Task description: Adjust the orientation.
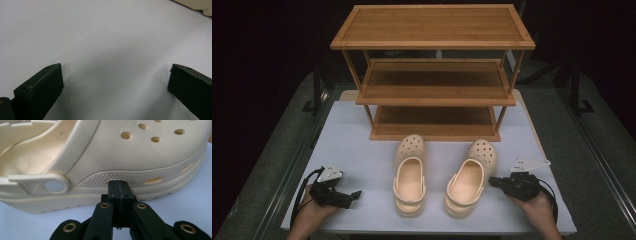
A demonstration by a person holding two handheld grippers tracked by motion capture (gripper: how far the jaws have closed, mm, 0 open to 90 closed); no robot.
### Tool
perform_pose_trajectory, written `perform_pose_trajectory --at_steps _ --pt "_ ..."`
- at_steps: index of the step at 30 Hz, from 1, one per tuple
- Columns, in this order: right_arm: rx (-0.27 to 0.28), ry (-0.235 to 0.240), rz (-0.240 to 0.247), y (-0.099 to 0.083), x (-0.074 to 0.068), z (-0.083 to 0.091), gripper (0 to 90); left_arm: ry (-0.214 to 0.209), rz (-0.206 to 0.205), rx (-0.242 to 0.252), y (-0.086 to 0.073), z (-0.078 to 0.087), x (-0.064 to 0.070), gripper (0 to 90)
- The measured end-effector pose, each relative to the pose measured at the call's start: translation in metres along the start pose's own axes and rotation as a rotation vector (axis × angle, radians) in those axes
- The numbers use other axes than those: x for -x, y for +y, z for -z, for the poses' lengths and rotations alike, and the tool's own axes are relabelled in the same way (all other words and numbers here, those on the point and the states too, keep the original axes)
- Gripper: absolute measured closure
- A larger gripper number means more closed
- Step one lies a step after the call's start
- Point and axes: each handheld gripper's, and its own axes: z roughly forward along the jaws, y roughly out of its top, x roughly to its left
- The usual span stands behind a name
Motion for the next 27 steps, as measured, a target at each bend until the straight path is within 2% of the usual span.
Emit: perform_pose_trajectory --at_steps 27 --pt "-0.018 0.061 0.066 0.032 -0.011 -0.039 89.7 0.000 -0.001 0.000 0.000 0.000 0.000 0.0"
